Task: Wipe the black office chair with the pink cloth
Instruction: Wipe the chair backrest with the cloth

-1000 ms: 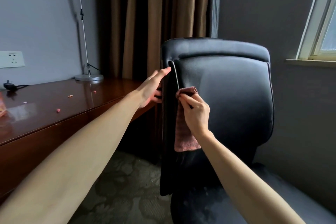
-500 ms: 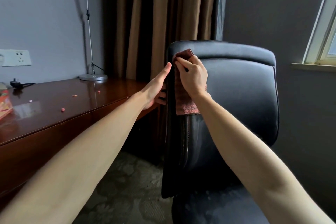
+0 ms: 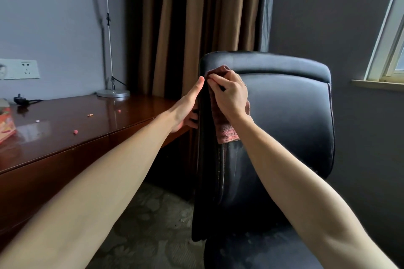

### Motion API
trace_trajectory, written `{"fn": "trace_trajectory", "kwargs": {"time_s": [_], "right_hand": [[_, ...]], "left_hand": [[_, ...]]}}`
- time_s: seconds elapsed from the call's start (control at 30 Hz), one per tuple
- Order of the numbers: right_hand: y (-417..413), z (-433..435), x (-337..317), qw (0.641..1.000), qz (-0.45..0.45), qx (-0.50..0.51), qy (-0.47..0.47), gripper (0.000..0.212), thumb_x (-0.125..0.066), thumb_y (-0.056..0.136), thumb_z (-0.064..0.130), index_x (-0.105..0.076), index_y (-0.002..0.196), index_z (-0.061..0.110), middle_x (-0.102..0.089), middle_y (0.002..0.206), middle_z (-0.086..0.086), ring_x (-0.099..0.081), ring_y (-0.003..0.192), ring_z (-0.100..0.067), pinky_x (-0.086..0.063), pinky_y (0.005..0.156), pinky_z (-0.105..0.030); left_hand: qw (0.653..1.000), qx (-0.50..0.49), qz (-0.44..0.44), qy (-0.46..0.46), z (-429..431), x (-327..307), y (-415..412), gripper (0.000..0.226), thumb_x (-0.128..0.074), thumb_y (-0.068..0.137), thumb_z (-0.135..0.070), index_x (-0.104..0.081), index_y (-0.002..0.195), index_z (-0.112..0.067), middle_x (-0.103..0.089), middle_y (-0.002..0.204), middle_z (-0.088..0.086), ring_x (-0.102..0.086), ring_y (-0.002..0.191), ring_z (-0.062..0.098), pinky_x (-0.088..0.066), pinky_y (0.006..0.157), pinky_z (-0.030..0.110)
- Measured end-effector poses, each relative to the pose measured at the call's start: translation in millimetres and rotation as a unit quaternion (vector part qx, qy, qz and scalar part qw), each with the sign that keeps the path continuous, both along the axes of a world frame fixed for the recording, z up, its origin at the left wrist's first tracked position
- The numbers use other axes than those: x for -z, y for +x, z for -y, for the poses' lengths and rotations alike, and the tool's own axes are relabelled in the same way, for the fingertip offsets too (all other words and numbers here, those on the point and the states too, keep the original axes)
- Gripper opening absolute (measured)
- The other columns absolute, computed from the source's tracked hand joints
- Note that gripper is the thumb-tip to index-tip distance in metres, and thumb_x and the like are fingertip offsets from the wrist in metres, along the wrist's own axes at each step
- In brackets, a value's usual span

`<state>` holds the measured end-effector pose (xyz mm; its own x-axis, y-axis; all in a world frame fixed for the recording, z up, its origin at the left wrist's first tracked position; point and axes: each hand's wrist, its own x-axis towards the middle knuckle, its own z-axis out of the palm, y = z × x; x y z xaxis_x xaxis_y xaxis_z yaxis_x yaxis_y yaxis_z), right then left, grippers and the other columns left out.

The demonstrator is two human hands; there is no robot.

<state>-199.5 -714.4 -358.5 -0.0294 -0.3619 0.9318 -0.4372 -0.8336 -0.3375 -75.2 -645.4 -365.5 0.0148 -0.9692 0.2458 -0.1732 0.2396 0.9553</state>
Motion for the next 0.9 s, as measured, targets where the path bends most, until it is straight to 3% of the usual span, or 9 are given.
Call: {"fn": "trace_trajectory", "kwargs": {"time_s": [0.07, 0.2, 0.3, 0.37, 0.43, 0.53, 0.63, 0.8, 0.9], "right_hand": [[0.1, 1.6, -0.4, 1.000, -0.008, 0.012, 0.001, 0.018, -0.065, 0.088, 0.037, -0.078, 0.098, 0.030, -0.067, 0.095, 0.007, -0.061, 0.101, -0.015, -0.046, 0.088, -0.029], [-1.1, 2.4, 0.6, 0.999, 0.006, 0.012, 0.040, 0.020, -0.061, 0.092, 0.035, -0.076, 0.104, 0.029, -0.068, 0.103, 0.008, -0.060, 0.106, -0.014, -0.046, 0.094, -0.034], [-7.3, -2.7, 23.3, 0.998, 0.023, 0.010, 0.064, 0.020, -0.061, 0.093, 0.034, -0.076, 0.105, 0.029, -0.068, 0.099, 0.008, -0.063, 0.098, -0.014, -0.050, 0.088, -0.035], [-15.1, -11.4, 59.2, 0.998, 0.028, 0.005, 0.052, 0.017, -0.064, 0.092, 0.029, -0.077, 0.102, 0.026, -0.069, 0.099, 0.008, -0.065, 0.095, -0.012, -0.052, 0.085, -0.033], [-24.4, -26.0, 97.7, 0.997, 0.048, -0.027, 0.047, 0.015, -0.068, 0.090, 0.020, -0.077, 0.102, 0.020, -0.070, 0.099, 0.009, -0.065, 0.096, -0.008, -0.052, 0.088, -0.029], [-35.6, -43.6, 136.5, 0.994, 0.071, -0.060, 0.053, 0.015, -0.070, 0.089, 0.012, -0.077, 0.102, 0.015, -0.071, 0.102, 0.009, -0.066, 0.098, -0.005, -0.051, 0.092, -0.026], [-38.5, -54.1, 149.1, 0.989, 0.091, -0.079, 0.083, 0.015, -0.071, 0.088, 0.009, -0.077, 0.100, 0.014, -0.071, 0.101, 0.008, -0.067, 0.098, -0.007, -0.049, 0.093, -0.024], [-26.0, -44.6, 106.1, 0.988, 0.099, -0.060, 0.106, 0.014, -0.071, 0.088, 0.017, -0.078, 0.099, 0.019, -0.071, 0.093, 0.010, -0.065, 0.088, -0.002, -0.046, 0.084, -0.015], [-21.4, -38.1, 93.3, 0.988, 0.098, -0.045, 0.110, 0.016, -0.071, 0.088, 0.019, -0.078, 0.102, 0.020, -0.063, 0.079, 0.012, -0.060, 0.077, -0.004, -0.042, 0.077, -0.009]], "left_hand": [[1.000, 0.002, -0.006, 0.004, 0.6, 0.7, -1.8, 0.062, -0.032, 0.085, -0.084, -0.057, 0.125, -0.043, -0.067, 0.125, -0.008, -0.064, 0.113, 0.013, -0.052, 0.091, 0.038], [1.000, -0.002, -0.019, -0.002, 3.2, 8.1, -3.8, 0.086, -0.039, 0.074, -0.091, -0.049, 0.143, -0.040, -0.060, 0.138, -0.005, -0.059, 0.124, 0.017, -0.052, 0.096, 0.042], [0.999, -0.023, -0.018, -0.029, 2.2, 12.0, -7.0, 0.084, -0.035, 0.082, -0.086, -0.034, 0.152, -0.039, -0.036, 0.157, -0.011, -0.033, 0.144, 0.011, -0.030, 0.116, 0.039], [0.999, -0.021, -0.015, -0.030, 3.8, 15.4, -8.1, 0.101, -0.040, 0.070, -0.094, -0.028, 0.154, -0.039, -0.028, 0.161, -0.010, -0.027, 0.147, 0.012, -0.016, 0.122, 0.046], [0.999, -0.032, -0.015, -0.011, 7.4, 18.9, -7.1, 0.121, -0.044, 0.055, -0.102, -0.022, 0.156, -0.039, -0.028, 0.162, -0.005, -0.031, 0.146, 0.022, -0.019, 0.120, 0.054], [0.999, -0.038, -0.008, -0.002, 5.2, 21.1, -7.7, 0.130, -0.045, 0.047, -0.104, -0.015, 0.157, -0.040, -0.022, 0.164, -0.001, -0.030, 0.146, 0.030, -0.019, 0.118, 0.059], [0.999, -0.033, -0.008, -0.012, -2.9, 22.7, -12.5, 0.126, -0.044, 0.051, -0.100, -0.013, 0.157, -0.039, -0.017, 0.165, 0.002, -0.029, 0.147, 0.033, -0.020, 0.118, 0.059], [0.999, -0.032, -0.007, -0.008, -0.7, 25.7, -11.1, 0.129, -0.045, 0.047, -0.104, -0.018, 0.156, -0.040, -0.023, 0.164, -0.003, -0.033, 0.145, 0.033, -0.023, 0.117, 0.059], [0.999, -0.037, -0.008, -0.024, 1.1, 30.5, -11.0, 0.110, -0.046, 0.071, -0.091, -0.015, 0.159, -0.032, -0.020, 0.165, -0.004, -0.024, 0.149, 0.024, -0.016, 0.121, 0.051]]}}
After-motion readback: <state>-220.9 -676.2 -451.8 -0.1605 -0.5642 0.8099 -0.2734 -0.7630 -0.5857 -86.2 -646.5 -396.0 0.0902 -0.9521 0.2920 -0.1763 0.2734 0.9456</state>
